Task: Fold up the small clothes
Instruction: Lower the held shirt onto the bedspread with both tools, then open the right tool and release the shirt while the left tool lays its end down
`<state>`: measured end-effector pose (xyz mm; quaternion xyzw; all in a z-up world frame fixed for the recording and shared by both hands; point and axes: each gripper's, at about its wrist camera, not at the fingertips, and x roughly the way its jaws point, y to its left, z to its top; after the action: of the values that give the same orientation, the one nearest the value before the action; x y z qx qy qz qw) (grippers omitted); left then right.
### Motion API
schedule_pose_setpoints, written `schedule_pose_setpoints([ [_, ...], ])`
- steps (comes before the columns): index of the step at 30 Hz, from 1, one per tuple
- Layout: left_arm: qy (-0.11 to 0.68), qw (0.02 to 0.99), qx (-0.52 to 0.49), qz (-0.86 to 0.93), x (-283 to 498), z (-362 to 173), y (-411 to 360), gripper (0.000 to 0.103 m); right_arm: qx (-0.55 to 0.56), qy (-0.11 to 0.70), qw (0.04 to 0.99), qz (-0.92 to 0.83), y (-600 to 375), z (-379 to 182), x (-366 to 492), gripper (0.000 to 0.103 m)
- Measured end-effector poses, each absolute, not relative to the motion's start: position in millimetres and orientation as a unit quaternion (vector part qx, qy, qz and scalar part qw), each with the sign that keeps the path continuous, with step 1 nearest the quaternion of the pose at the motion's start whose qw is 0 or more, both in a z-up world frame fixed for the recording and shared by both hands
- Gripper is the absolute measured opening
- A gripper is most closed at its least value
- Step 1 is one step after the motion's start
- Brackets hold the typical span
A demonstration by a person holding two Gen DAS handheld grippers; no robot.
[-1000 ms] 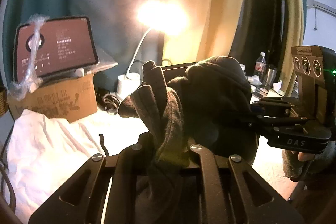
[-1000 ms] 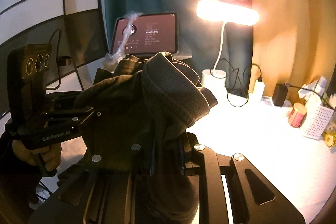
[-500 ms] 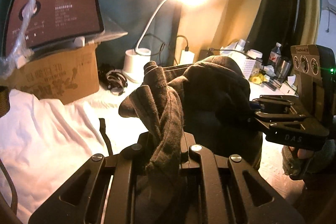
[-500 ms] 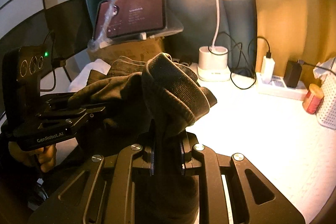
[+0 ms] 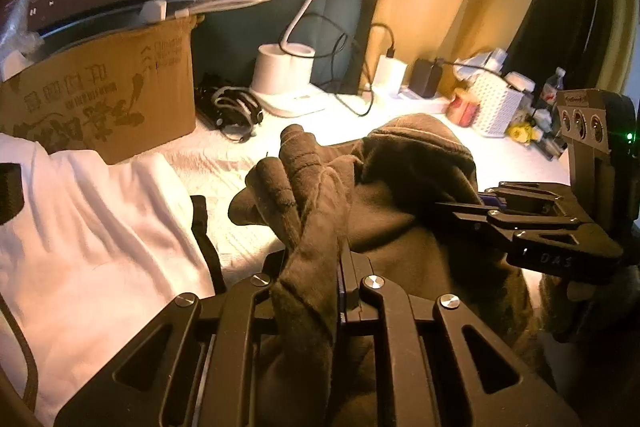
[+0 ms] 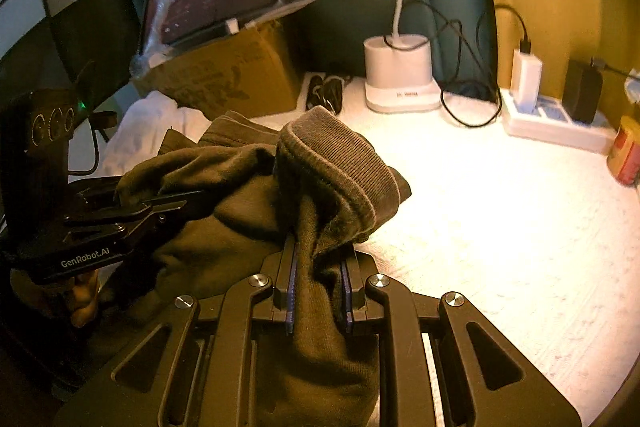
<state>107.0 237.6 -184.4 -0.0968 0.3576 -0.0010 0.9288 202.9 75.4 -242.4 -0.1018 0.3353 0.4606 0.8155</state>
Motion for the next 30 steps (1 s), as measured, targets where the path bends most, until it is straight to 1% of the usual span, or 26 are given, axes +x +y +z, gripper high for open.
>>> schedule_pose_setpoints([
  [8,0.395,0.911,-0.122,0.013,126.1,-204.5,250.7,0.013,-0.087,0.369,0.806,0.454,76.8,-263.3,227.4,0.019],
  [10,0.4,0.907,-0.13,0.022,128.4,-207.2,255.3,0.015,-0.074,0.381,0.801,0.457,75.0,-266.6,234.0,0.019],
  [11,0.401,0.906,-0.134,0.025,129.2,-207.7,257.4,0.016,-0.07,0.385,0.799,0.457,74.4,-267.6,236.5,0.023],
  [14,0.404,0.904,-0.138,0.033,132.8,-207.7,261.1,0.016,-0.056,0.392,0.795,0.46,71.5,-268.0,243.3,0.026],
  [16,0.405,0.904,-0.132,0.04,137.3,-206.6,263.4,0.016,-0.05,0.39,0.799,0.456,68.9,-266.5,247.6,0.035],
  [17,0.404,0.905,-0.129,0.041,139.6,-205.6,264.8,0.016,-0.049,0.387,0.804,0.449,67.5,-264.8,251.4,0.041],
  [18,0.404,0.905,-0.127,0.041,141.5,-205.0,265.7,0.016,-0.047,0.384,0.808,0.444,66.4,-263.0,255.3,0.043],
  [24,0.412,0.903,-0.114,0.04,154.0,-205.3,270.6,0.016,-0.057,0.371,0.833,0.406,59.5,-256.9,281.6,0.043],
  [27,0.417,0.898,-0.137,0.038,156.3,-208.5,279.6,0.018,-0.059,0.388,0.831,0.394,57.3,-264.6,288.1,0.043],
  [30,0.413,0.895,-0.163,0.033,154.8,-208.8,287.9,0.019,-0.07,0.382,0.835,0.39,59.8,-264.2,285.5,0.043],
])
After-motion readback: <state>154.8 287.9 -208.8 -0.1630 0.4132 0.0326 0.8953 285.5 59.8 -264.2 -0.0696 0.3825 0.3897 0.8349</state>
